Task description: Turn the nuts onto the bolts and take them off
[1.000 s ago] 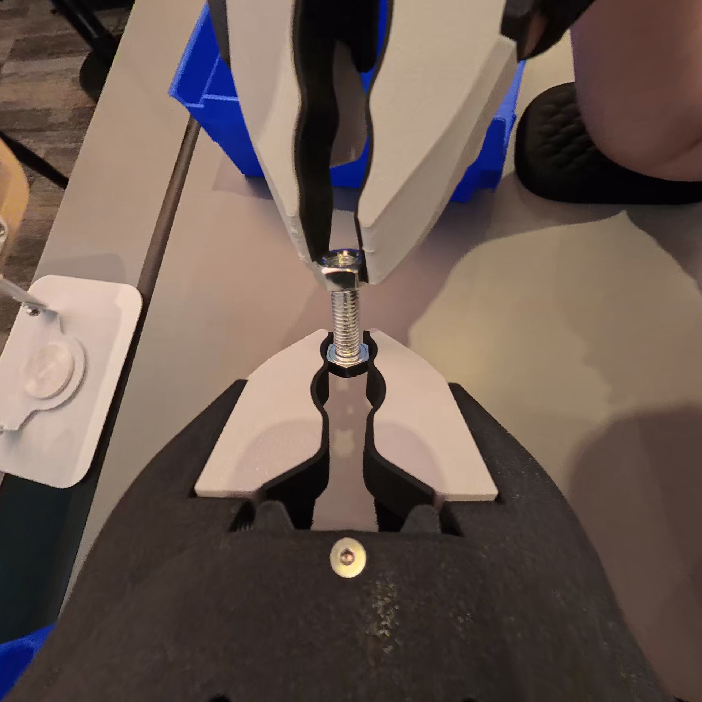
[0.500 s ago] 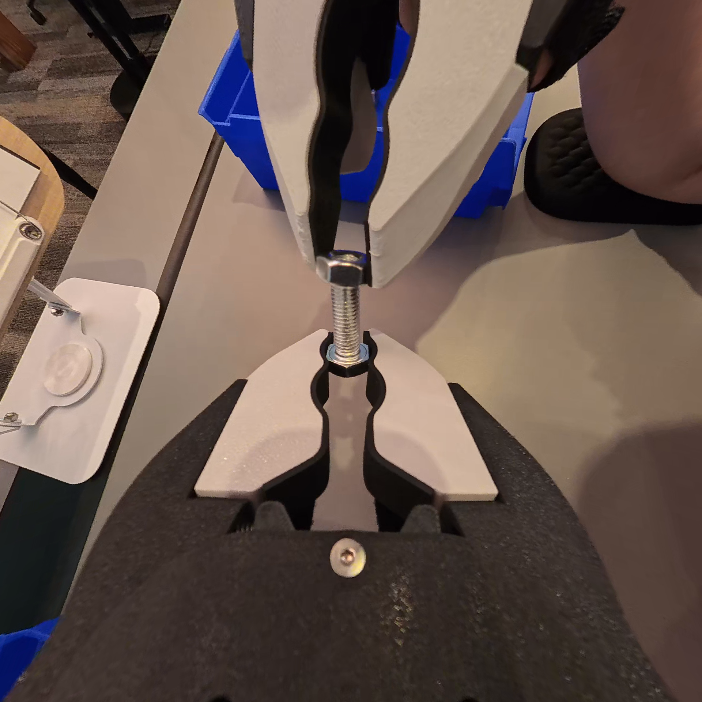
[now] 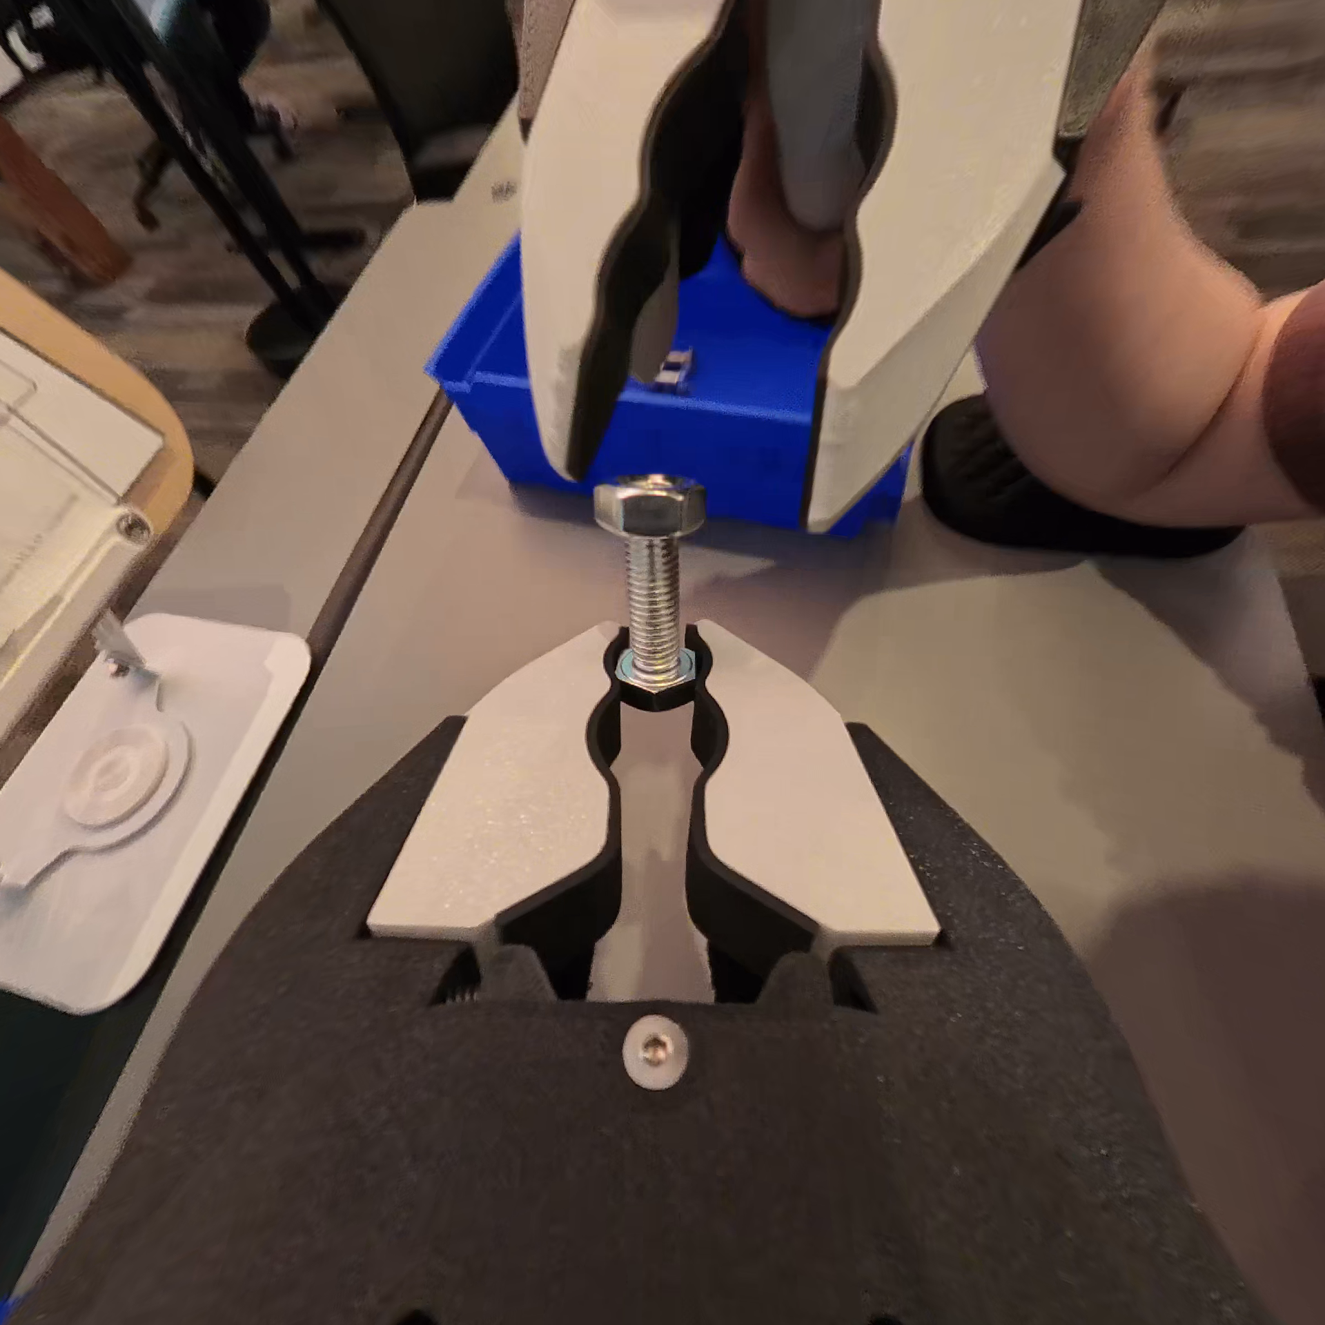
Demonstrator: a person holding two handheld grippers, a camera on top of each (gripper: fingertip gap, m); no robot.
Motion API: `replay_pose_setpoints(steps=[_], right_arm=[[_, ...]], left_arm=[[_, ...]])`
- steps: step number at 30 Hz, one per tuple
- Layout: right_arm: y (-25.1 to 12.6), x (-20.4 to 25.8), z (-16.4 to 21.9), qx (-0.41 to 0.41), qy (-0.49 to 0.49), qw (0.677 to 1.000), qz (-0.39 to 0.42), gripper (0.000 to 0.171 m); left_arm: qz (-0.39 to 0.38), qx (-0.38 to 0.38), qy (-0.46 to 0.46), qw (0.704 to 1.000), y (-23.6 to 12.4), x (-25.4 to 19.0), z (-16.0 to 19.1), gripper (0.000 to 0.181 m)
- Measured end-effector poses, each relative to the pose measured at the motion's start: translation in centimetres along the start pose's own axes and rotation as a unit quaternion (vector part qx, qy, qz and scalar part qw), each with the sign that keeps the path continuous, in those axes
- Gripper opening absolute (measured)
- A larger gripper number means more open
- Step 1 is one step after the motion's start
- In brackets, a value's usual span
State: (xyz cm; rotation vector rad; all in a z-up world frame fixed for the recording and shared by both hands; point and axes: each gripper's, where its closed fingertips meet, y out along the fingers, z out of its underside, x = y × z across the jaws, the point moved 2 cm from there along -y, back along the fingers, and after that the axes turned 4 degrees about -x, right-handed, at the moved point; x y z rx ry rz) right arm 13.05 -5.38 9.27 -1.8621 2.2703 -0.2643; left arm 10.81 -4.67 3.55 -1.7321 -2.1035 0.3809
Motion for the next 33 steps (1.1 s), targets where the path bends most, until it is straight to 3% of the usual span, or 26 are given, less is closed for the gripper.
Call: replay_pose_setpoints(steps=[5,9,21,27,33], right_arm=[[-1.4,0.7,-4.3,-0.178,-0.044,0.983,-0.009,0.054],[-1.0,2.0,-4.9,-0.217,-0.07,0.973,-0.035,0.045],[-0.9,3.7,-5.0,-0.25,-0.046,0.959,-0.124,0.027],[-1.1,3.7,-4.8,-0.253,-0.04,0.956,-0.143,0.025],[-1.3,4.2,-4.7,-0.251,-0.055,0.954,-0.155,0.012]], left_arm=[[0.058,-0.137,-0.014,0.989,-1.6,-1.3,-3.5,0.014],[0.087,-0.211,-0.012,0.973,-2.8,-2.2,-5.3,0.014],[0.122,-0.207,0.001,0.971,-2.8,-3.8,-5.6,0.014],[0.138,-0.204,0.004,0.969,-2.6,-4.5,-5.6,0.014],[0.142,-0.201,0.003,0.969,-2.5,-4.7,-5.6,0.014]])
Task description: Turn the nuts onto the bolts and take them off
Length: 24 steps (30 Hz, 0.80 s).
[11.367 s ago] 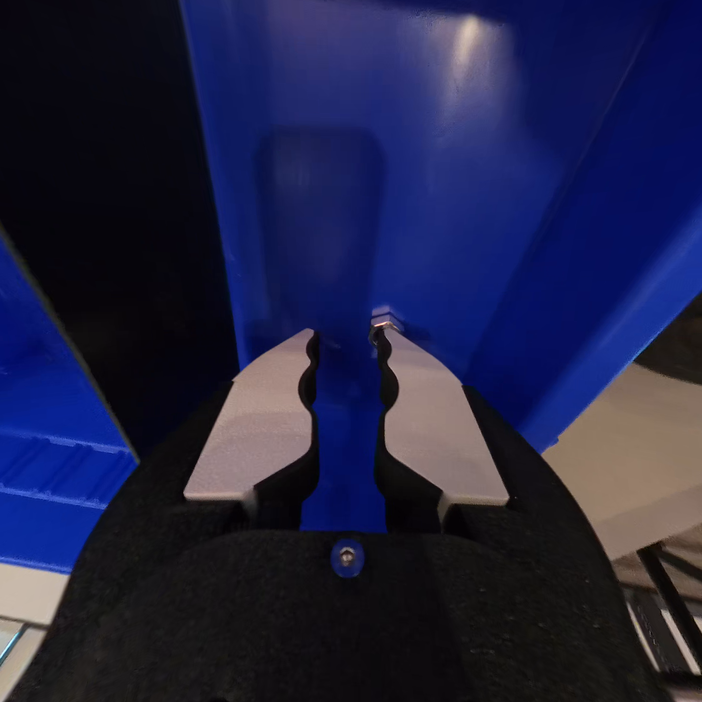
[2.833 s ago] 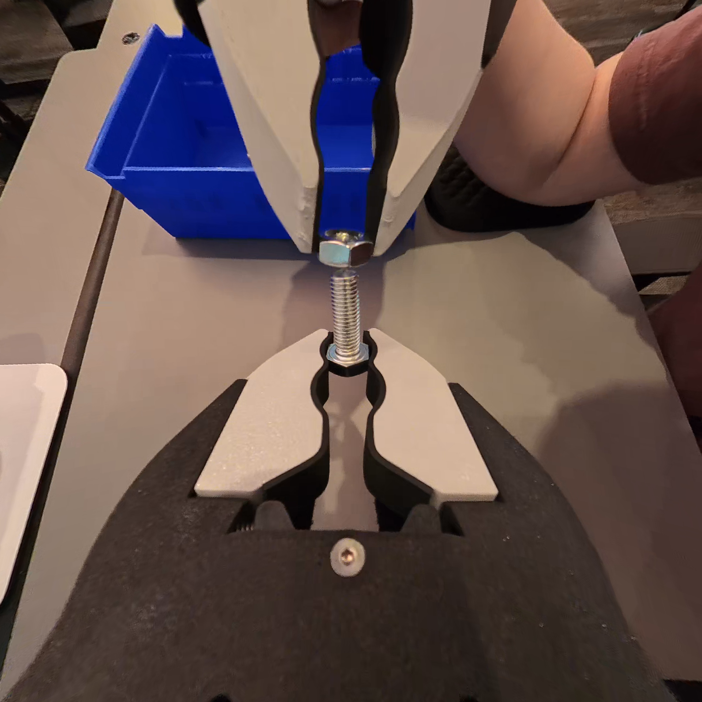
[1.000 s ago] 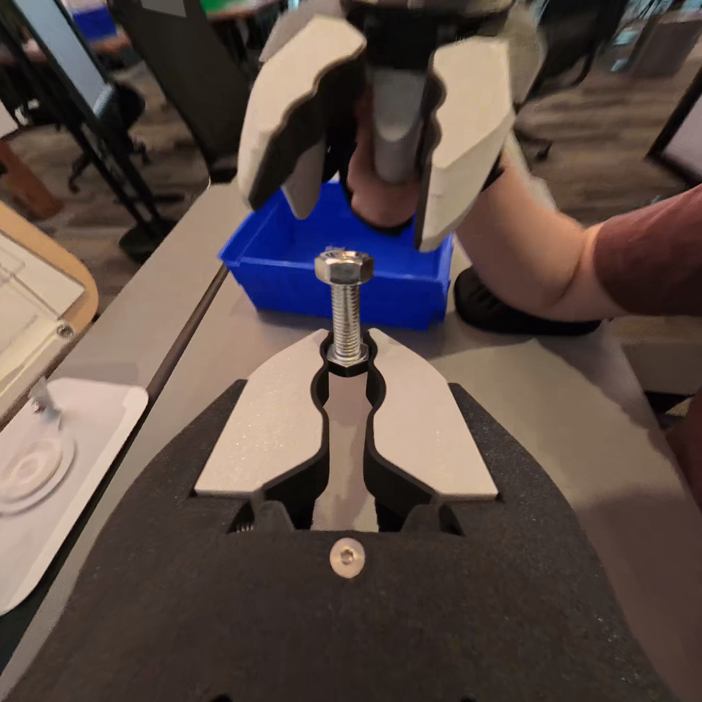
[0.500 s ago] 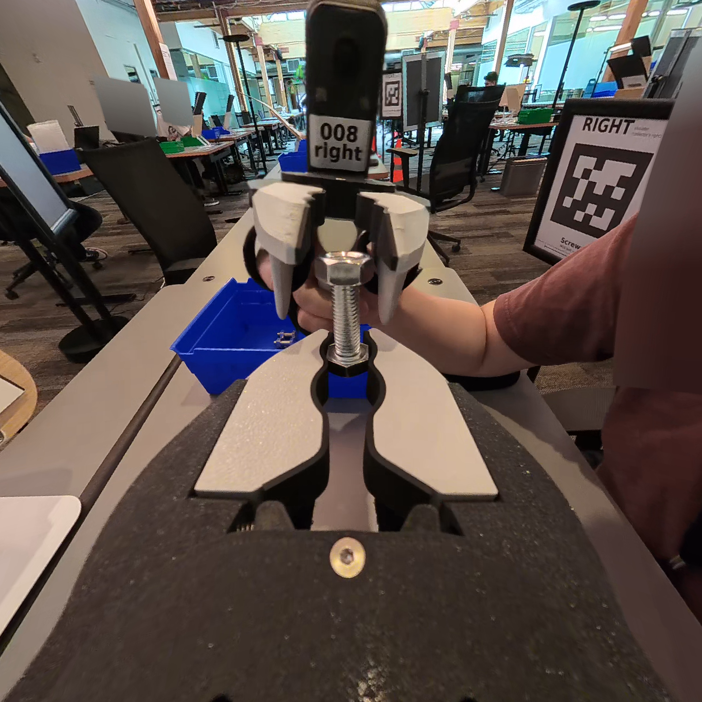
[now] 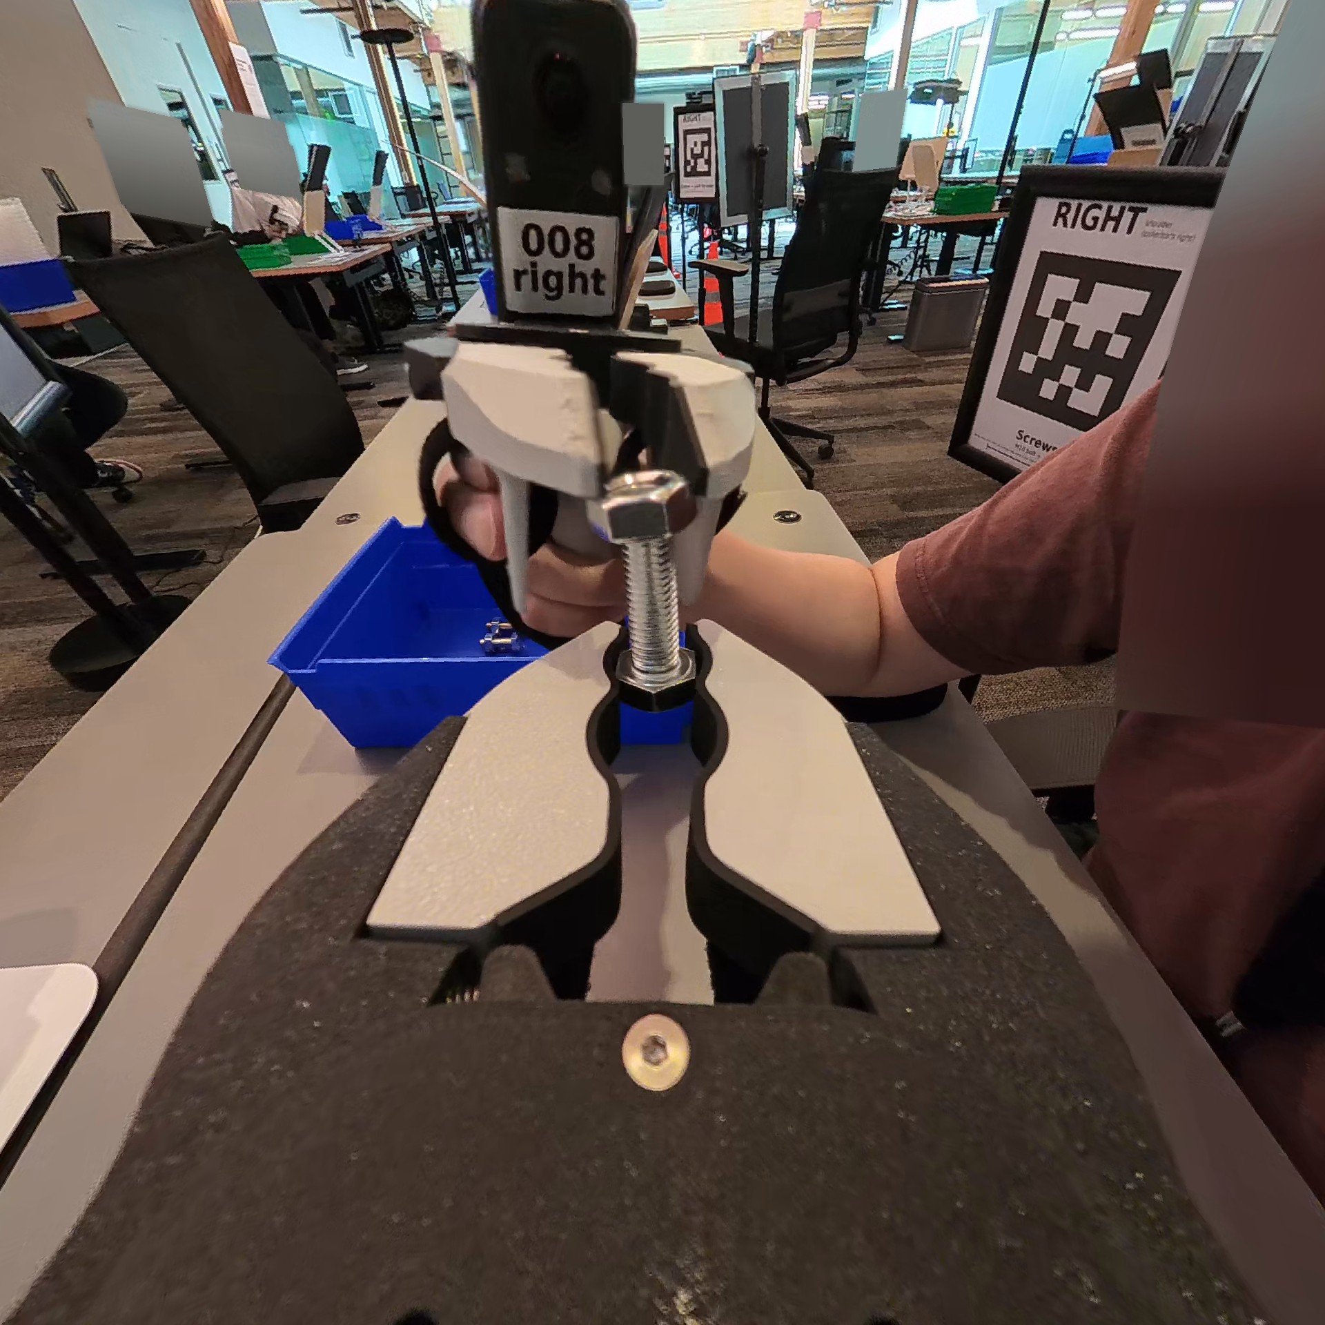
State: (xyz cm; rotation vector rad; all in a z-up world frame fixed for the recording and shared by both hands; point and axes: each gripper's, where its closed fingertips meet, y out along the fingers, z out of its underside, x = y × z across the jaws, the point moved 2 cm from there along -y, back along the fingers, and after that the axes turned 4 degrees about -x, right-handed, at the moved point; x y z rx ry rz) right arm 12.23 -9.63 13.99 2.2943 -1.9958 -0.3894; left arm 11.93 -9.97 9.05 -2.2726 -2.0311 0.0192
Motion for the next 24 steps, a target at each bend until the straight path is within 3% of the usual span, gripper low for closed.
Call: replay_pose_setpoints(steps=[2,9,14,24], right_arm=[[-0.01,0.37,0.21,0.015,0.014,1.0,-0.017,0.007],[-0.18,0.44,-0.1,0.005,0.004,1.0,-0.017,0.013],[-0.18,0.26,-0.01,0.002,0.032,0.999,-0.021,0.027],[0.12,0.27,0.46,0.006,0.045,0.999,-0.028,0.018]], left_arm=[[0.006,0.012,0.001,1.0,0.04,-0.11,0.36,0.014],[0.01,0.015,0.007,1.0,0.28,-0.41,0.39,0.014],[0.006,0.011,0.013,1.0,0.16,-0.43,0.15,0.014],[0.0,0.019,0.019,1.0,0.13,-0.4,0.23,0.014]])
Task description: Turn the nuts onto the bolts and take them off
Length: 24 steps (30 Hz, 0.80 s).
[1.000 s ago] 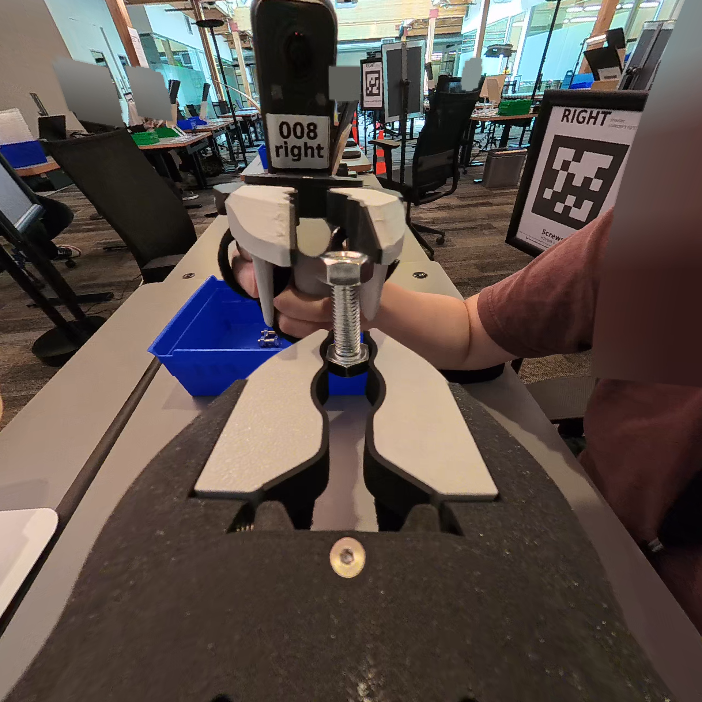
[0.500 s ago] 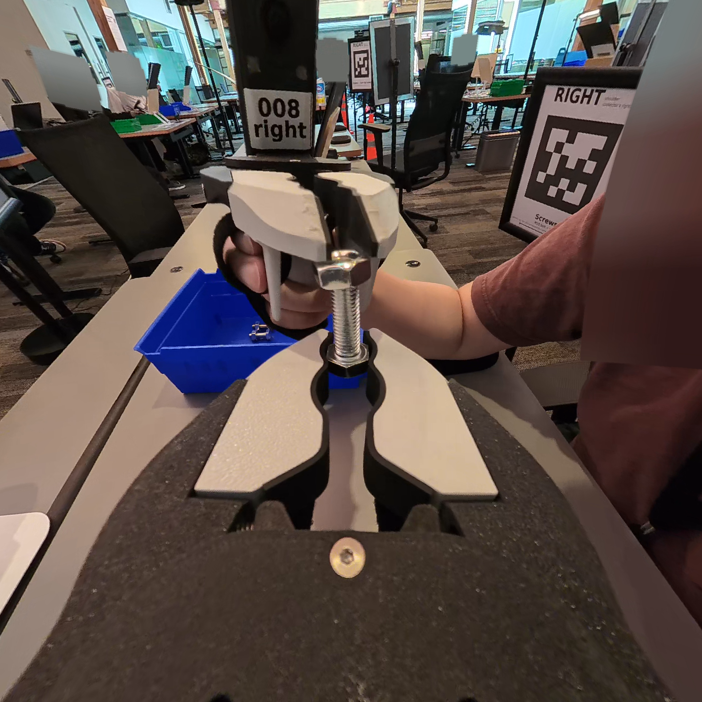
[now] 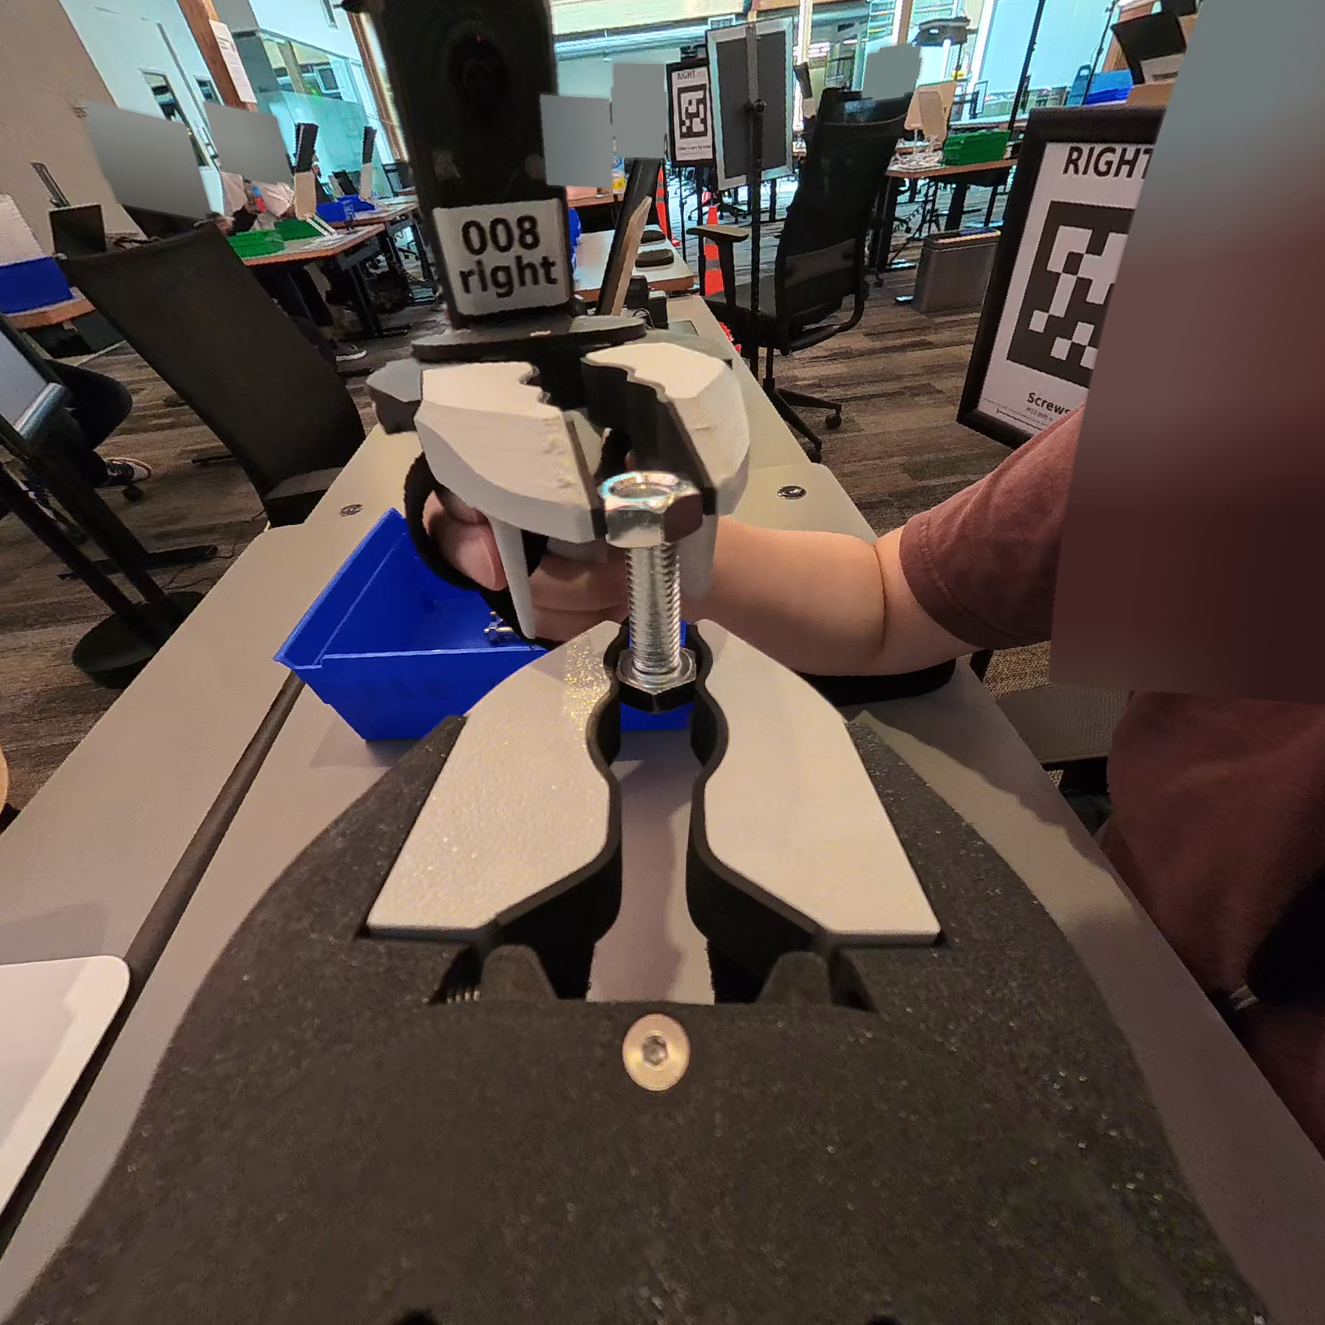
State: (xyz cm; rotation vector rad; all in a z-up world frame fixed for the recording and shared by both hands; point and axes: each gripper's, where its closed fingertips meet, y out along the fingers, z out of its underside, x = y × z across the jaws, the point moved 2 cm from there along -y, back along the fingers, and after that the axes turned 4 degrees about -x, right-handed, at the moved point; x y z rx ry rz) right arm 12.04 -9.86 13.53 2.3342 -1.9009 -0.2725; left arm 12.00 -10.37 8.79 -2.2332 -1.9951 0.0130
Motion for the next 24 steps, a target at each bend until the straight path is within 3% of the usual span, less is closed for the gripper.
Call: replay_pose_setpoints(steps=[8,24], right_arm=[[-0.2,-0.3,0.1,0.041,-0.103,0.992,0.057,0.018],[-0.1,-2.2,0.3,0.035,-0.073,0.99,0.119,0.024]], left_arm=[[-0.032,0.014,0.004,0.999,0.0,0.8,0.3,0.014],[-0.121,0.032,0.006,0.992,-0.8,3.1,0.6,0.014]])
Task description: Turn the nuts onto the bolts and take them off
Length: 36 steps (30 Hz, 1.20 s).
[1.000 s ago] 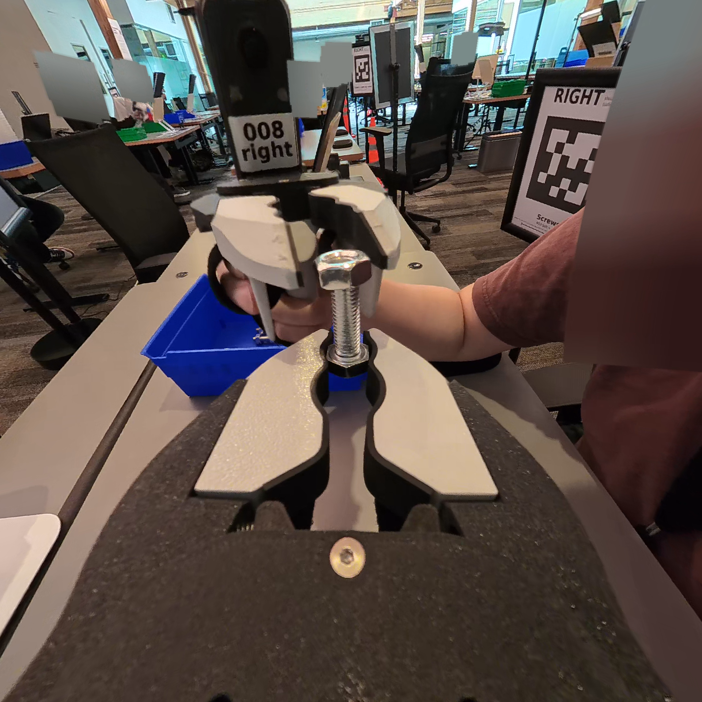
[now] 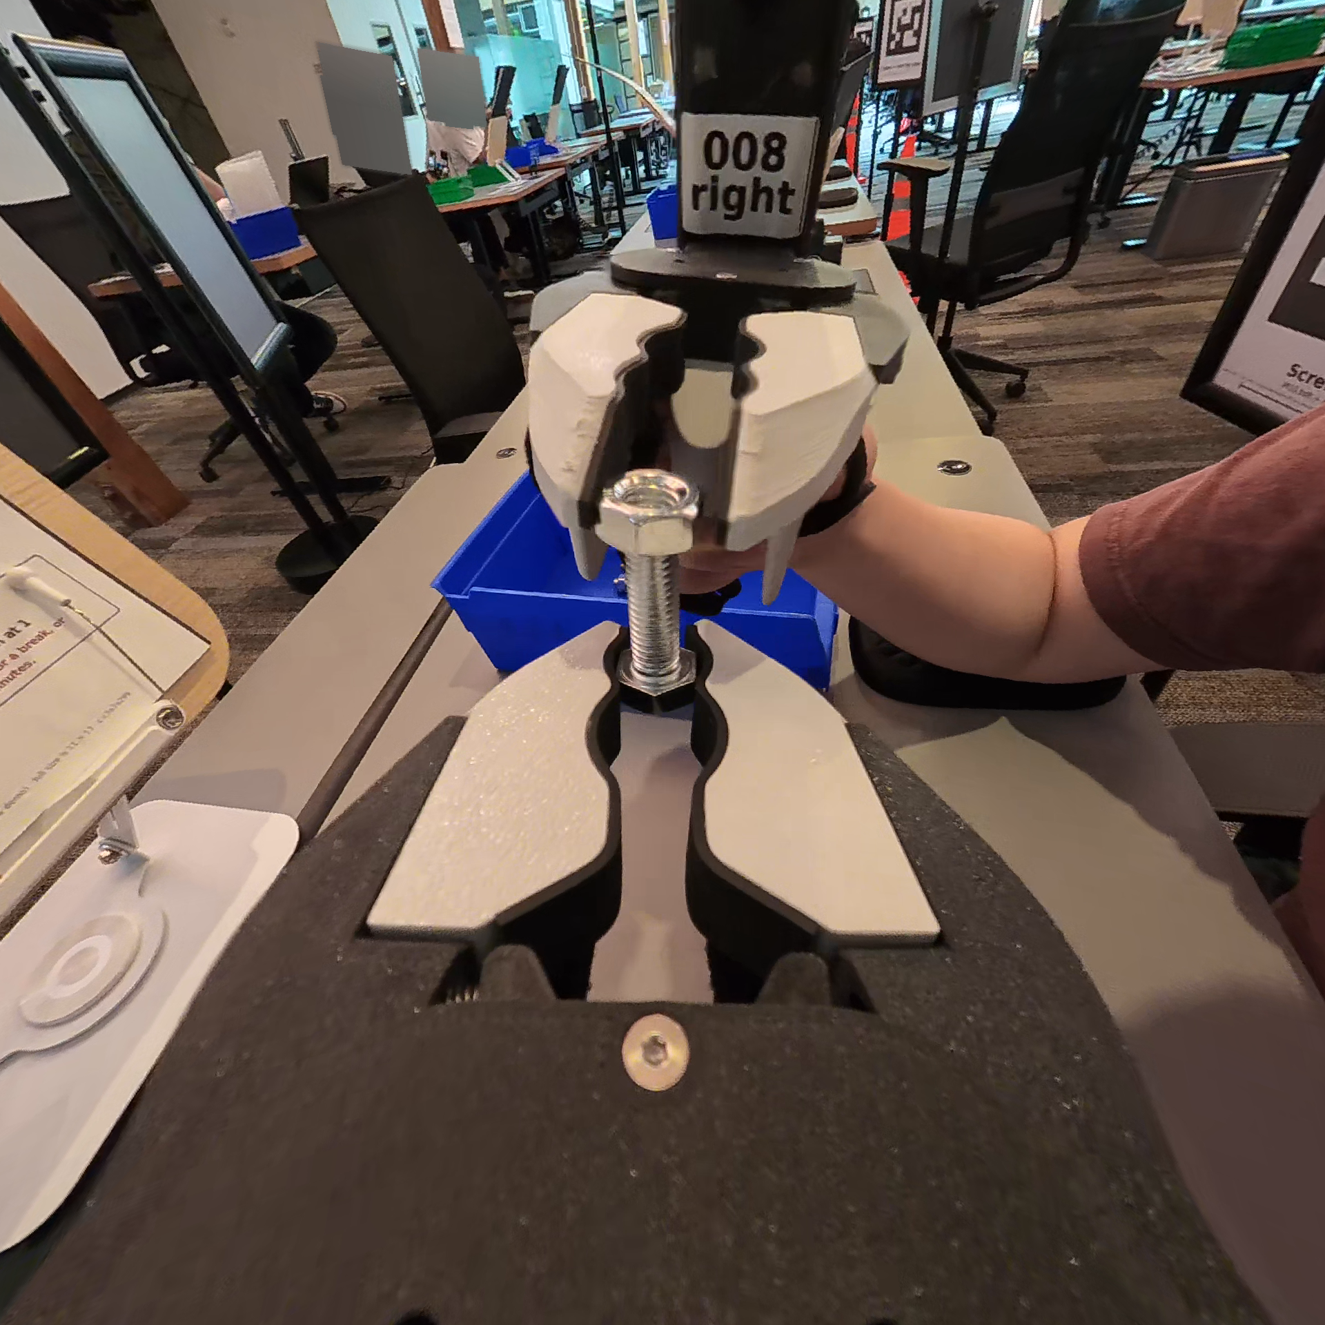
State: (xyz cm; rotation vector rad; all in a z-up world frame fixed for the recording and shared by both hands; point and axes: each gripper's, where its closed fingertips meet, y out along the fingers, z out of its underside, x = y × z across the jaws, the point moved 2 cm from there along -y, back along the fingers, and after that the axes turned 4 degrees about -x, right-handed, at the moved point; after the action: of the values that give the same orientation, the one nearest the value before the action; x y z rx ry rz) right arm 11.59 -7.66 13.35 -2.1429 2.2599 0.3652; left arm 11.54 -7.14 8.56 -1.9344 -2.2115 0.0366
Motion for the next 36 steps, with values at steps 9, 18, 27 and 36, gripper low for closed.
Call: replay_pose_setpoints(steps=[9,18,27,36], right_arm=[[0.4,0.0,0.2,0.003,-0.026,1.0,0.016,0.039],[0.0,-0.5,-0.5,-0.01,-0.032,0.999,0.041,0.038],[0.0,0.2,0.5,0.048,-0.085,0.995,0.03,0.032],[-3.5,-2.9,1.3,0.167,-0.128,0.97,0.12,0.028]], left_arm=[[-0.034,-0.007,-0.008,0.999,-0.7,1.2,-0.2,0.014],[-0.031,-0.011,-0.025,0.999,-1.2,1.5,-0.4,0.014],[-0.021,0.02,-0.024,0.999,-0.4,1.5,0.9,0.014],[-0.045,-0.009,-0.111,0.993,-1.5,4.3,1.8,0.014]])
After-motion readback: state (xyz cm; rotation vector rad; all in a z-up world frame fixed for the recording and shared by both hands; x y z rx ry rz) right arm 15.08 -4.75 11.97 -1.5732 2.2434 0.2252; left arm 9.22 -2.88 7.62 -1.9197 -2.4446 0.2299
